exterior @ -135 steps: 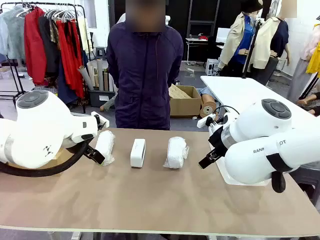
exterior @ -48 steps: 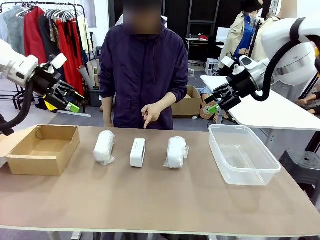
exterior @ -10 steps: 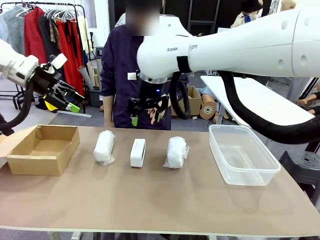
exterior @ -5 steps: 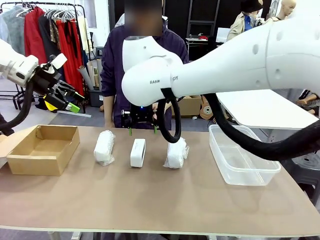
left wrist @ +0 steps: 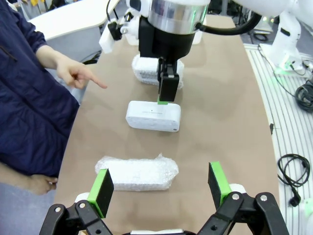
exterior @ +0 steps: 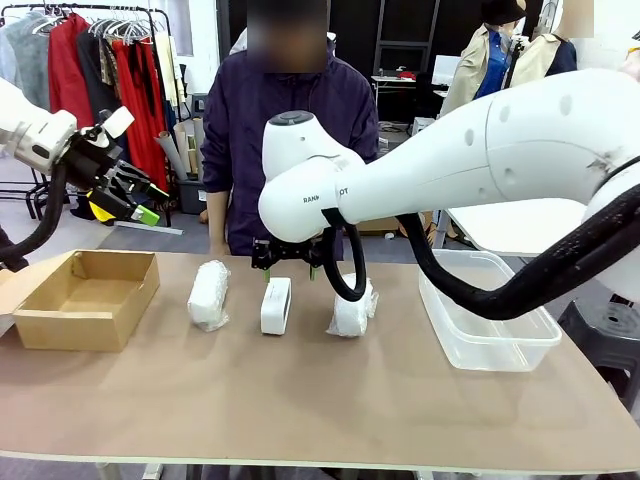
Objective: Separate and place wrapped and unwrapped clocks.
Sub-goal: Pick up the Digital clock indicated by the person.
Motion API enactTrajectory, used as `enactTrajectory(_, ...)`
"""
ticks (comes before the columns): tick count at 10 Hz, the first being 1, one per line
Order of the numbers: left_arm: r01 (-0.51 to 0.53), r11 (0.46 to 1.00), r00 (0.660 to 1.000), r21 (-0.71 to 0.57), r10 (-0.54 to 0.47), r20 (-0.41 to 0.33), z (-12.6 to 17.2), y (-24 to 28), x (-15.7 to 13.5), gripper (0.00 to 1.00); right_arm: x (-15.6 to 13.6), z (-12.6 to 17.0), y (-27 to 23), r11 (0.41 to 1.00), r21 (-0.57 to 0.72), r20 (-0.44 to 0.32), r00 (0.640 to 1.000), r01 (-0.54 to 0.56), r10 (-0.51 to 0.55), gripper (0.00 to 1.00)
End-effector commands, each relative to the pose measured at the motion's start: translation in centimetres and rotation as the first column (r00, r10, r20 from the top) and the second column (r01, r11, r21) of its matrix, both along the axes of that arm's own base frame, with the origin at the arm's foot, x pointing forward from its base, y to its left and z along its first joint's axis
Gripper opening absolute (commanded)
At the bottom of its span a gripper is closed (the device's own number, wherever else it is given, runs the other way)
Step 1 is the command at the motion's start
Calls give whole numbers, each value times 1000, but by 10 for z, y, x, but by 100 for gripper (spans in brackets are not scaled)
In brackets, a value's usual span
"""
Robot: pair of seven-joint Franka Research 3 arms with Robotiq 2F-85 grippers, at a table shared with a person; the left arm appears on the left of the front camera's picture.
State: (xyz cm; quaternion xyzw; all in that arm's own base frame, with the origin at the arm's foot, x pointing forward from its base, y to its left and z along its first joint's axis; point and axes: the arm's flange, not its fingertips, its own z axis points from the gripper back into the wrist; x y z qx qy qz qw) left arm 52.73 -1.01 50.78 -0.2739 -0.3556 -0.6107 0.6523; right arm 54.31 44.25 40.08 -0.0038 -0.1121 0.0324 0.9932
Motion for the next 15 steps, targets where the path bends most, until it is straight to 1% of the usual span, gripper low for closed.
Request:
enactTrajectory(1,-2,1000,1000,-7,2,0,2,0,-2,100,2,-16,-1,1000,17,0,1000,-26,26,100)
enactTrajectory(2,-2,1000,1000,-7,2,0,2,0,-2,100,5,-25,4,1000,19,-17,1000,-17,17,100)
enactTrajectory(4,-2,1000,1000,-7,2,0,2,0,-2,100,11,-33,12,1000,5,1,1000,2,-2,100)
enactTrajectory(6,-2,1000,1000,-7,2,0,2,0,-2,100,14,-34,17,999,43,22,1000,13,-14,100)
enactTrajectory(7,-2,1000,1000,-7,2,0,2,0,-2,100,13,-29,19,998,63,19,1000,9,-10,100)
enactTrajectory(8,-2,1000,1000,-7,2,0,2,0,-2,100,8,-18,16,996,83,17,1000,-17,15,100)
enactTrajectory(9,-2,1000,1000,-7,2,0,2,0,-2,100,11,-34,14,1000,23,7,1000,-10,10,100)
enactTrajectory(12,-2,1000,1000,-7,2,0,2,0,-2,100,12,-30,17,999,38,12,1000,-9,8,100)
enactTrajectory(13,-2,1000,1000,-7,2,0,2,0,-2,100,16,-32,23,990,62,-24,991,129,-128,100)
enactTrajectory(14,-2,1000,1000,-7,2,0,2,0,-2,100,21,-37,30,979,62,-40,980,196,-194,100)
enactTrajectory(15,-2,1000,1000,-7,2,0,2,0,-2,100,26,-40,35,970,76,-49,973,229,-226,100)
